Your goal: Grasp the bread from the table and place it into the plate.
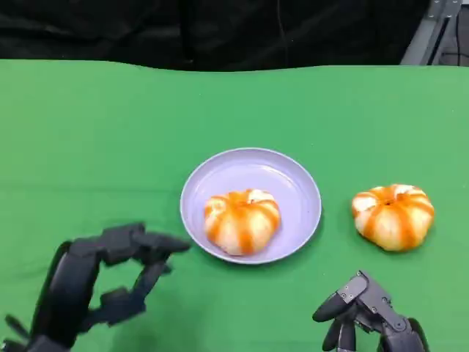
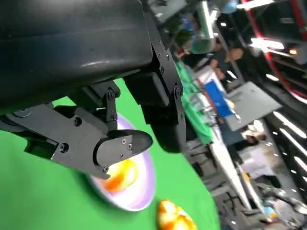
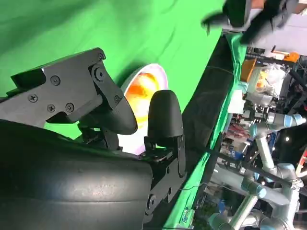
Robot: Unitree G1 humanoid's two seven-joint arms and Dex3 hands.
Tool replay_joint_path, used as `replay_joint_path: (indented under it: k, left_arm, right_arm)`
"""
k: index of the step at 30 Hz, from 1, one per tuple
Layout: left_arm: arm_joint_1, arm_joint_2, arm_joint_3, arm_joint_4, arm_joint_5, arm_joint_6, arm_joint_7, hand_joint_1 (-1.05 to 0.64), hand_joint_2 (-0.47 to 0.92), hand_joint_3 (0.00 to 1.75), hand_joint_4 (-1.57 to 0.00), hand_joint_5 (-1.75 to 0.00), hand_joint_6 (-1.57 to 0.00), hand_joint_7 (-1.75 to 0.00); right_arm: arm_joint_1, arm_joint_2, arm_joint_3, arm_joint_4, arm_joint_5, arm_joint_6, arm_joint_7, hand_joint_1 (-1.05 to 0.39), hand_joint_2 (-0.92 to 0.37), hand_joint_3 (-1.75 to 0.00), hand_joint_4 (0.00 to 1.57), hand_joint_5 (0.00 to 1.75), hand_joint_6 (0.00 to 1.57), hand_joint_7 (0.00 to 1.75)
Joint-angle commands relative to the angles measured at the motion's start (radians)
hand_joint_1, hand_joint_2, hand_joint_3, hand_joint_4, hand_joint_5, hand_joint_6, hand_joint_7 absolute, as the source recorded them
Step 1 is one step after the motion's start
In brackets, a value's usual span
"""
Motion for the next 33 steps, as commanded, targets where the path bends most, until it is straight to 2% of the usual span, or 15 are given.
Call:
replay_joint_path:
  k: [1,3,6,9,15,33]
  left_arm:
    - [0.074,0.008,0.035,-0.028,-0.058,-0.036,-0.020,-0.11,0.39,1.17,-0.94,-1.38,-1.00,-0.97]
    - [0.088,-0.003,0.040,-0.023,-0.080,-0.046,-0.026,-0.10,0.43,1.13,-0.90,-1.50,-0.94,-1.20]
    - [0.092,-0.025,0.049,0.013,-0.073,-0.073,-0.012,-0.13,0.46,1.09,-0.87,-1.59,-0.90,-1.34]
    - [0.087,-0.029,0.052,0.040,-0.068,-0.086,-0.022,-0.15,0.47,1.06,-0.86,-1.63,-0.88,-1.40]
    - [0.089,-0.041,0.037,0.038,-0.075,-0.070,-0.039,-0.16,0.55,0.94,-0.84,-1.59,-0.85,-1.39]
    - [0.089,-0.072,0.029,0.023,-0.146,-0.046,-0.092,-0.15,0.55,0.92,-0.82,-1.53,-0.83,-1.30]
  right_arm:
    - [0.017,-0.007,-0.010,-0.038,-0.008,0.016,-0.009,-0.10,-0.71,-1.39,0.69,1.75,0.39,1.75]
    - [0.018,-0.009,-0.011,-0.045,-0.007,0.019,-0.007,-0.11,-0.71,-1.37,0.68,1.75,0.39,1.75]
    - [0.017,-0.013,-0.017,-0.054,-0.018,0.026,-0.011,-0.11,-0.70,-1.35,0.69,1.75,0.40,1.75]
    - [0.011,-0.017,-0.021,-0.053,-0.024,0.030,-0.008,-0.13,-0.70,-1.35,0.70,1.75,0.40,1.75]
    - [0.008,-0.028,-0.031,-0.047,-0.041,0.018,-0.016,-0.16,-0.70,-1.37,0.70,1.75,0.40,1.75]
    - [0.026,-0.036,-0.028,-0.075,-0.043,0.041,-0.013,-0.24,-0.67,-1.42,0.72,1.75,0.42,1.75]
